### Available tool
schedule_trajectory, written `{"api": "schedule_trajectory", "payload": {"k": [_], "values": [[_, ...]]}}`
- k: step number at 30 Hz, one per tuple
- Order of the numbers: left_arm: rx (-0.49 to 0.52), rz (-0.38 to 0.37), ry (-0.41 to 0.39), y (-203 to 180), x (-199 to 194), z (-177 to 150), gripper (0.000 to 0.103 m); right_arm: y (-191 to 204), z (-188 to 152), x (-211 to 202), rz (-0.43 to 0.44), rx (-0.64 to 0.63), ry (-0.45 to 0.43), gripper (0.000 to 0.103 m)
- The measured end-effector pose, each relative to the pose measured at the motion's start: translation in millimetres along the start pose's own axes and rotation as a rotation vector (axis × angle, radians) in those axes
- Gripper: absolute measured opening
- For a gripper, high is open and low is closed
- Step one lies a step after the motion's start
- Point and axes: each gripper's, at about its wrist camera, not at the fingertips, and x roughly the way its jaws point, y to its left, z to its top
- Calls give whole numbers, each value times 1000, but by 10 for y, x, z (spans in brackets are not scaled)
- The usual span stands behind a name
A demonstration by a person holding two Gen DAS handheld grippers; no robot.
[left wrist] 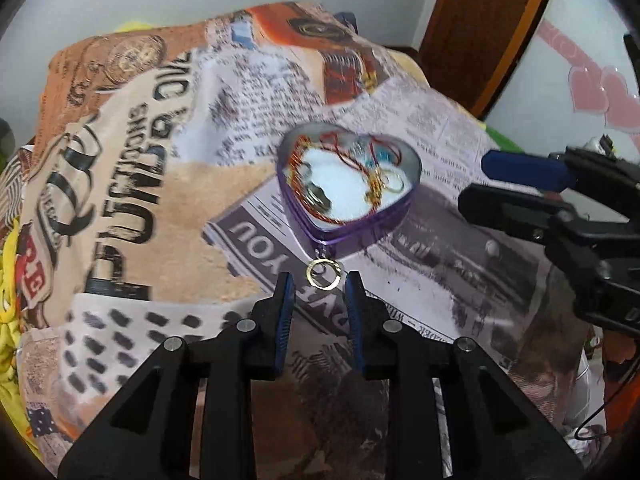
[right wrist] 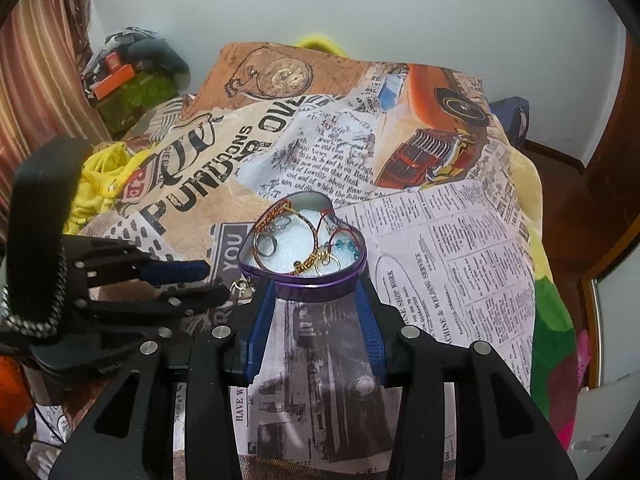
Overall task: Organize jewelry
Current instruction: 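Carry the held gold ring with the left gripper over the heart tin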
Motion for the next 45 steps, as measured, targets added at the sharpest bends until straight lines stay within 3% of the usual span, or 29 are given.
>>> {"api": "schedule_trajectory", "payload": {"k": [19,24,31,40,45], "values": [[-7,-44,-6,-4,188,69,25,-39,-115,153,22,25,39,38],[-24,-51,-11,31,168,56,21,-21,-179,183,39,47,56,38],[-42,-44,-46,118,-48,-75,21,102,-243,231,37,27,82,38],[-59,32,-129,377,-441,-255,21,361,-161,498,73,-34,154,38],[-83,20,-168,504,-571,-306,21,489,-102,632,71,-55,174,27]]}}
